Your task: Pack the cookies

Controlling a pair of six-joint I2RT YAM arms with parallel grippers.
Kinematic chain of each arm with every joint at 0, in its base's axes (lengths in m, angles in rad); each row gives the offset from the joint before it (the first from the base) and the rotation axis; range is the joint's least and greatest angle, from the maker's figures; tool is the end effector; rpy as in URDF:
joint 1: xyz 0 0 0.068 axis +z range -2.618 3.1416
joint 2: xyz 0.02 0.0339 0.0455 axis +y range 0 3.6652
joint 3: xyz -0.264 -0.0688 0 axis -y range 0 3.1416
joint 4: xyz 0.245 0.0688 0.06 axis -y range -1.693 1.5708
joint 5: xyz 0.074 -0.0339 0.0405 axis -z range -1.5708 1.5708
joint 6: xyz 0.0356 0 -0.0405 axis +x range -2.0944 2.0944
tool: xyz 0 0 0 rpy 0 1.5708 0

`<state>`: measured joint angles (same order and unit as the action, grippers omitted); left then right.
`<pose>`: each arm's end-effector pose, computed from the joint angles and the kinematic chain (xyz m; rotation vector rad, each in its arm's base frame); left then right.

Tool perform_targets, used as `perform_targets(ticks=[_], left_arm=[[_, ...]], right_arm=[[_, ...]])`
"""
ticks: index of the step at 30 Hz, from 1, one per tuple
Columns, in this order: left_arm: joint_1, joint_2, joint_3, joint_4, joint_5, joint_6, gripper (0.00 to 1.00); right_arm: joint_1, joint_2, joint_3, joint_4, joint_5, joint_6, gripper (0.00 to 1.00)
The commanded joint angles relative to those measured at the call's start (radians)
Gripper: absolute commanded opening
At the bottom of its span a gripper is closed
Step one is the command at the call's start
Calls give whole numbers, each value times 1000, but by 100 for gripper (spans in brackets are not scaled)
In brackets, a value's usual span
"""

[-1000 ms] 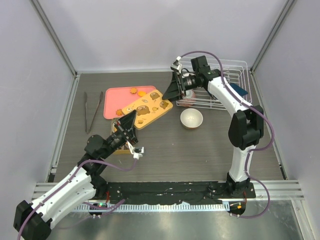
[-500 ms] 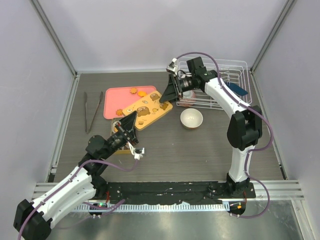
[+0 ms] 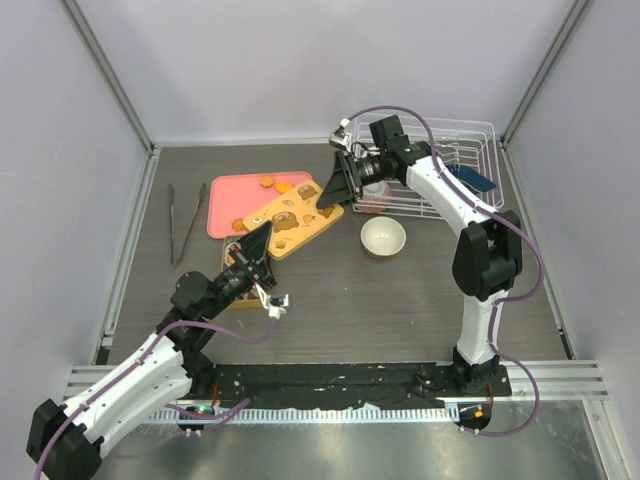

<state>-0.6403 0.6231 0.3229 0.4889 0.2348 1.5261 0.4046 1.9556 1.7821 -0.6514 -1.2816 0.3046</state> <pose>0.1266 -0.1047 0.2728 1.3278 0.4786 0.5751 0.3799 0.1998 0.3132 -0.7620 2.1967 1.8643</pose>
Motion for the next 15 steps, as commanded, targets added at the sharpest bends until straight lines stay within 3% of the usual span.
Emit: perform_targets(ticks=[1,15], left_arm=[[-2,-6,4,48,-17,-11,2],[-10,-5,-4,2,6,11,6]], right_arm=[[22,9,31,18,-28,-9,52],[28,51,108,15,-47,18,12]])
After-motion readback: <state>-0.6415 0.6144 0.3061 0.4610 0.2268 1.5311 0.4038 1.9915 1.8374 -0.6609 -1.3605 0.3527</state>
